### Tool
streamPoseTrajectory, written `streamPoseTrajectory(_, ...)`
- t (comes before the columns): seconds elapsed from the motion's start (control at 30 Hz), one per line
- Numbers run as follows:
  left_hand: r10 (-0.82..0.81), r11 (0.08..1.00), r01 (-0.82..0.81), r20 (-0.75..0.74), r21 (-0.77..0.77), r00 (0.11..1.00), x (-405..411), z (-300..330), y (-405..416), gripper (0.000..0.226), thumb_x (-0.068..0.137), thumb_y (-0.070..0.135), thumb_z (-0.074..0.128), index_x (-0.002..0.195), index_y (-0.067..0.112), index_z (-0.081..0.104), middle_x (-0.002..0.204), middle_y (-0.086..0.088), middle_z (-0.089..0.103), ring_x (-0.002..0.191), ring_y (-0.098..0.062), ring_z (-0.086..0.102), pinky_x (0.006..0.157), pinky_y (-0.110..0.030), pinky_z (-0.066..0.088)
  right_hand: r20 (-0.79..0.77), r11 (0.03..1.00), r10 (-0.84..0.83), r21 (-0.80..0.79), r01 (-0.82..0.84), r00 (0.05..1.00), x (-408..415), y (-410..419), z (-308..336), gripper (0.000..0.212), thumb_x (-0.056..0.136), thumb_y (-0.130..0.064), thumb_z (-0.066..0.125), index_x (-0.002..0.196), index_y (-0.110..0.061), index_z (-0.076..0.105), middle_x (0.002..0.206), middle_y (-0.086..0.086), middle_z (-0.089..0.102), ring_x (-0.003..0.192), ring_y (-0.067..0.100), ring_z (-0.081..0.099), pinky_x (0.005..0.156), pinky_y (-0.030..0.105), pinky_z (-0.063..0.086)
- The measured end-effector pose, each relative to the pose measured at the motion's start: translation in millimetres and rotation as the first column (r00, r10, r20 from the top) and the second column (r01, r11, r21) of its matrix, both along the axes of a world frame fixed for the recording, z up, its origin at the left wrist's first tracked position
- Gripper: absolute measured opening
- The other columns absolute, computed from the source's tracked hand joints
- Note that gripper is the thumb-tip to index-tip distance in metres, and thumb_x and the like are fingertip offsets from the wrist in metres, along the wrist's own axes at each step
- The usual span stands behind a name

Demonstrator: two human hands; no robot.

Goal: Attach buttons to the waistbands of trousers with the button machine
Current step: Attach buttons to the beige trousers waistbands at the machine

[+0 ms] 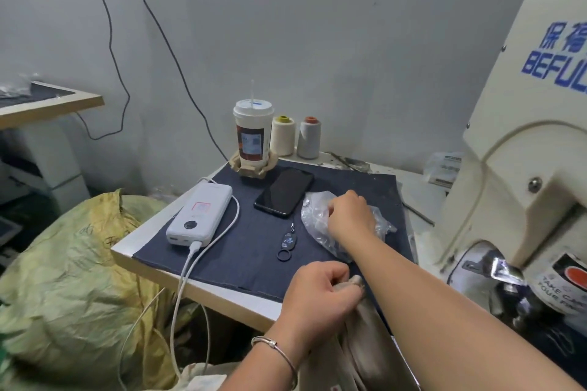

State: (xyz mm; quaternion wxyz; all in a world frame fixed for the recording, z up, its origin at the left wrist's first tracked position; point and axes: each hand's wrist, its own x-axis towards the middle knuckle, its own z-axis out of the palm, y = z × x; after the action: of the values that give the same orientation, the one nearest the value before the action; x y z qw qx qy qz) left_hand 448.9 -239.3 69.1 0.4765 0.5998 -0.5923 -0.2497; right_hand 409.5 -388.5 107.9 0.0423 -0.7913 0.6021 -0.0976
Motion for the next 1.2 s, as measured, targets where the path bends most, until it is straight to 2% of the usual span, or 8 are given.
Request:
streamPoseTrajectory(0.2,0.014,1.0,-0.014,0.001,0.0,1.0,-1,3,1,0.03,0.067,0.034,0.051,0.056,0.014,0.03,0.055,0.003,0.022,0.057,-0.011,0.021,0.054,-0.031,0.018,0.036,1.0,0.004,-0.025,-0.003,0.999,1,1,-4,0.029,0.094,-0.011,0.048,0.116,-0.013,0.067,0.123,0.007,0.049,0.118,0.026,0.043,0.082,0.034,0.046)
streamPoseTrajectory(0.33,0.02,1.0,-0.02,0.023,-0.004,1.0,-1,4,2,0.031,0.068,0.034,0.051,0.057,0.014,0.031,0.055,0.002,0.023,0.057,-0.011,0.022,0.054,-0.031,0.018,0.064,0.999,0.031,-0.03,-0.03,0.997,-1,3,-7,0.026,0.093,-0.011,0.049,0.113,-0.015,0.066,0.122,0.007,0.047,0.117,0.026,0.042,0.077,0.033,0.041)
streamPoseTrajectory(0.53,0.003,1.0,-0.003,0.01,-0.003,1.0,-1,4,3,0.031,0.07,0.034,0.052,0.057,0.014,0.032,0.056,0.003,0.025,0.057,-0.011,0.023,0.056,-0.031,0.02,0.082,0.998,0.058,-0.023,-0.057,0.995,-3,2,-8,0.028,0.093,-0.01,0.048,0.112,-0.019,0.067,0.123,0.008,0.047,0.117,0.028,0.041,0.082,0.036,0.043)
streamPoseTrajectory(0.87,-0.001,1.0,0.001,0.022,0.009,1.0,0,2,1,0.034,0.072,0.035,0.056,0.052,0.02,0.033,0.054,0.004,0.026,0.056,-0.01,0.024,0.054,-0.03,0.02,0.118,0.995,0.071,-0.083,-0.062,0.99,-3,4,-13,0.021,0.091,-0.009,0.05,0.101,-0.017,0.067,0.116,0.006,0.049,0.11,0.026,0.043,0.07,0.033,0.037)
streamPoseTrajectory(1.1,0.009,1.0,-0.009,0.031,0.004,0.999,0,3,2,0.04,0.078,0.031,0.06,0.053,0.02,0.031,0.055,0.004,0.025,0.056,-0.01,0.023,0.053,-0.03,0.019,0.038,0.993,0.115,-0.044,-0.113,0.993,-3,2,-9,0.027,0.091,-0.009,0.049,0.111,-0.018,0.066,0.121,0.007,0.046,0.115,0.027,0.041,0.08,0.035,0.044)
streamPoseTrajectory(1.2,0.013,1.0,-0.013,0.042,0.001,0.999,0,3,2,0.041,0.08,0.028,0.061,0.053,0.02,0.031,0.055,0.004,0.025,0.056,-0.011,0.023,0.052,-0.029,0.018,0.029,0.992,0.113,-0.061,-0.111,0.993,-4,3,-9,0.027,0.09,-0.008,0.05,0.11,-0.017,0.066,0.121,0.006,0.047,0.115,0.026,0.042,0.078,0.035,0.044)
